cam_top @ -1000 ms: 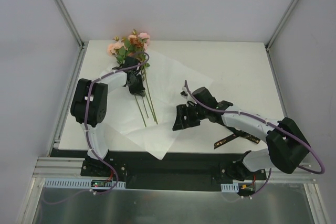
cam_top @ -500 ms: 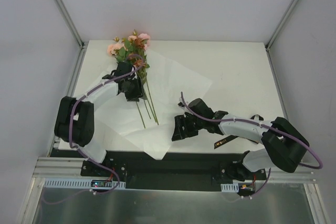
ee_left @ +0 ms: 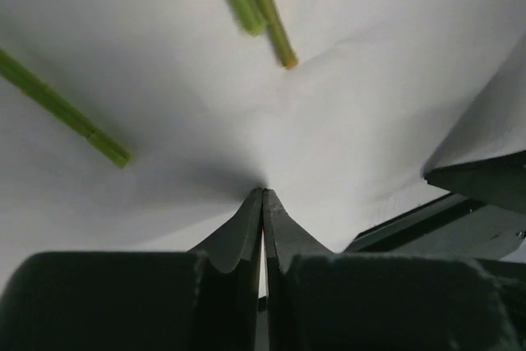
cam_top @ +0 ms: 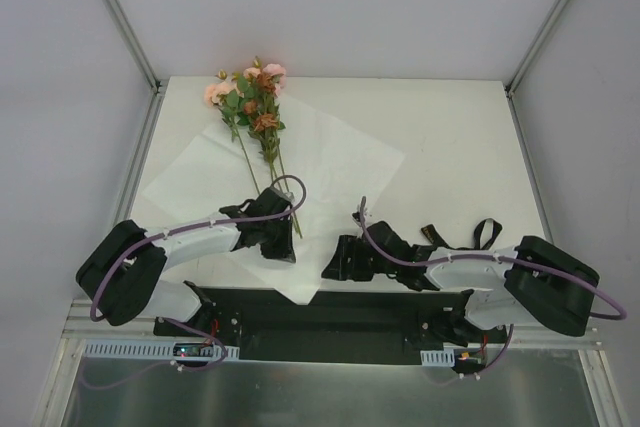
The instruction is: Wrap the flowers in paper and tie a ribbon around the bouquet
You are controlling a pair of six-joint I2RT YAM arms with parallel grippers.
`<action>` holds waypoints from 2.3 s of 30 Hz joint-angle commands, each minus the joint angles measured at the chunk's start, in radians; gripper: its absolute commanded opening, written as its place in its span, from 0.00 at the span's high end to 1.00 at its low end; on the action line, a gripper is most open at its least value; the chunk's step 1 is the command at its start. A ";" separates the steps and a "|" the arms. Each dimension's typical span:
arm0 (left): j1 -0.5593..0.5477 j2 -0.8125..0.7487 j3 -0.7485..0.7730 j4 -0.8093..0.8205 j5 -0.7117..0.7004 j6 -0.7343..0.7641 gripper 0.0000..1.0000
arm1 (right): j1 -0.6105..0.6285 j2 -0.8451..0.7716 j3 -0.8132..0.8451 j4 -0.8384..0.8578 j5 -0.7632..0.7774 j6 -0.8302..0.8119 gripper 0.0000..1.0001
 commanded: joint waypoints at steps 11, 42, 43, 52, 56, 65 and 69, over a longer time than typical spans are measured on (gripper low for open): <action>-0.083 0.061 -0.113 0.170 -0.204 -0.214 1.00 | 0.082 0.087 -0.082 0.168 0.236 0.377 0.43; -0.114 0.007 -0.171 0.231 -0.208 -0.259 1.00 | 0.061 0.019 -0.216 0.500 0.469 0.347 0.36; -0.115 0.005 -0.173 0.231 -0.211 -0.262 1.00 | 0.058 0.021 -0.213 0.499 0.469 0.333 0.36; -0.117 -0.004 -0.170 0.230 -0.211 -0.262 1.00 | 0.145 0.026 -0.182 0.491 0.405 0.363 0.37; -0.117 -0.019 -0.162 0.227 -0.221 -0.246 1.00 | 0.167 0.029 -0.185 0.470 0.418 0.360 0.39; -0.118 -0.102 -0.116 0.178 -0.229 -0.199 0.99 | 0.156 0.140 -0.176 0.657 0.346 0.379 0.61; -0.118 -0.235 -0.105 0.141 -0.234 -0.162 0.80 | 0.124 0.148 -0.161 0.698 0.323 0.388 0.83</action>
